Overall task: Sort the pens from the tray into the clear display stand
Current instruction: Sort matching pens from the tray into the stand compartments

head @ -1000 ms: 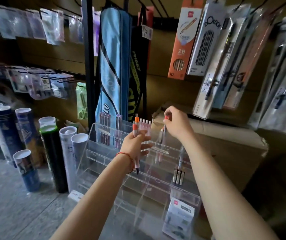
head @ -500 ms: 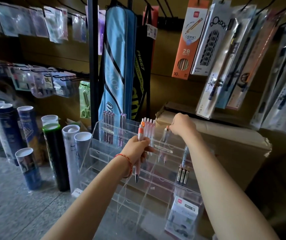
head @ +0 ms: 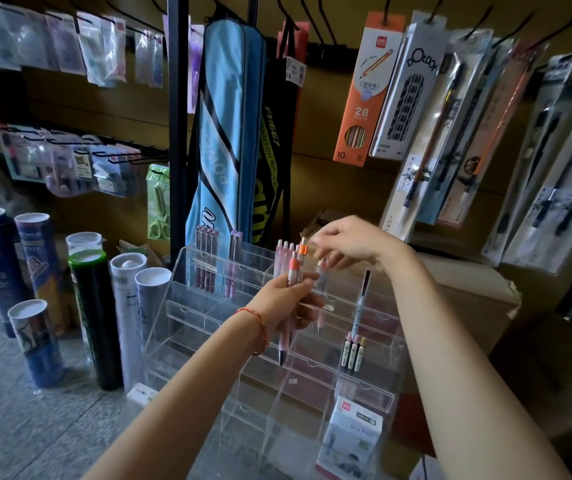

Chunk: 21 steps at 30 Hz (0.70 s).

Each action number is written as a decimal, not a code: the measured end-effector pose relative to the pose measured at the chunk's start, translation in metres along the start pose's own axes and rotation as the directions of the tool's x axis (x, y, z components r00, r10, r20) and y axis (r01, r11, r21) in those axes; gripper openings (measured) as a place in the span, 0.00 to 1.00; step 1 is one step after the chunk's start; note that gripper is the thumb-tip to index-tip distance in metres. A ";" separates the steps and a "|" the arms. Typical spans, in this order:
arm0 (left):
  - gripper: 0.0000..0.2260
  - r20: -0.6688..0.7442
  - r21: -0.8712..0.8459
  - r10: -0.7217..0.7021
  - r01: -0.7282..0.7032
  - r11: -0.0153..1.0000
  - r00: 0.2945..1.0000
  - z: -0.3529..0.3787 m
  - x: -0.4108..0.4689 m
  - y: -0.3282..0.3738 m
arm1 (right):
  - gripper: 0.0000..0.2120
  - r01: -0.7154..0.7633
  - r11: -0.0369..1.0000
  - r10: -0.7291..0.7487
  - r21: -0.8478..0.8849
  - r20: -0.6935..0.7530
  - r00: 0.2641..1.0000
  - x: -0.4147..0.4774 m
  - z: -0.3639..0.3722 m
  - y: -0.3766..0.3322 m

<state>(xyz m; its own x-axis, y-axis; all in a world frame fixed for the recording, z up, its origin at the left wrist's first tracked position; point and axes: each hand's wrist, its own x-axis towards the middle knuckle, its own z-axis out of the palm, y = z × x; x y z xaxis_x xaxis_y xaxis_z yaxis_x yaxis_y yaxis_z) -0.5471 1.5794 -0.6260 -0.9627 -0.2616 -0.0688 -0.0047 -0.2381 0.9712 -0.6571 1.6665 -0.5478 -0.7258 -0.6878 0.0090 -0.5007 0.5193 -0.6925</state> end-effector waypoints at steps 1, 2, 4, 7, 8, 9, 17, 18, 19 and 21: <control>0.05 0.009 -0.047 -0.006 0.007 0.999 1.000 0.002 0.001 0.001 | 0.09 0.006 1.000 -0.006 -0.004 0.122 0.992 -0.006 0.001 -0.005; 0.05 0.010 -0.082 -0.012 0.013 0.997 1.000 0.004 0.001 0.002 | 0.08 0.025 0.999 -0.021 -0.020 0.185 0.982 -0.009 0.002 -0.009; 0.06 0.000 -0.101 -0.016 0.016 0.995 1.000 0.004 0.003 0.004 | 0.08 0.063 0.997 -0.054 -0.039 0.210 0.976 -0.009 0.003 -0.010; 0.06 0.006 -0.084 -0.017 0.018 0.996 1.000 0.000 0.004 0.006 | 0.09 0.077 0.996 -0.082 0.034 0.212 0.974 -0.005 0.004 -0.009; 0.06 0.013 -0.082 -0.023 0.024 0.996 1.000 -0.002 0.004 0.007 | 0.10 0.083 0.994 -0.095 0.074 0.183 0.979 -0.003 0.007 -0.009; 0.05 0.023 -0.082 -0.036 0.038 0.996 0.999 -0.004 0.003 0.007 | 0.09 0.087 0.989 -0.105 0.119 0.146 0.984 -0.002 0.011 -0.010; 0.08 0.037 -0.028 -0.091 0.093 0.995 0.995 -0.007 0.001 0.008 | 0.08 0.109 0.943 0.036 0.315 -0.423 0.905 0.012 0.000 -0.003; 0.07 0.004 0.002 -0.090 0.090 0.996 0.996 -0.007 0.002 0.006 | 0.08 0.098 0.968 0.051 0.230 -0.566 0.823 0.013 -0.005 0.000; 0.07 -0.025 0.027 -0.091 0.091 0.995 0.996 -0.007 0.002 0.003 | 0.08 0.053 0.991 0.043 0.119 -0.679 0.733 0.014 -0.007 0.004; 0.07 -0.052 0.047 -0.103 0.105 0.993 0.993 -0.008 0.004 -0.002 | 0.09 -0.040 0.998 -0.011 -0.048 -0.770 0.638 0.015 -0.007 0.015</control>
<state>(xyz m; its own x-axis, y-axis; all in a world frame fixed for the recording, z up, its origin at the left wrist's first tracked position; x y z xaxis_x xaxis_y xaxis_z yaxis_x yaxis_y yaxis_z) -0.5492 1.5710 -0.6297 -0.9419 -0.2836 -0.1799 -0.1188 -0.2199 0.9683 -0.6785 1.6679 -0.5530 -0.8207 -0.0544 0.5688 -0.4931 0.5703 -0.6569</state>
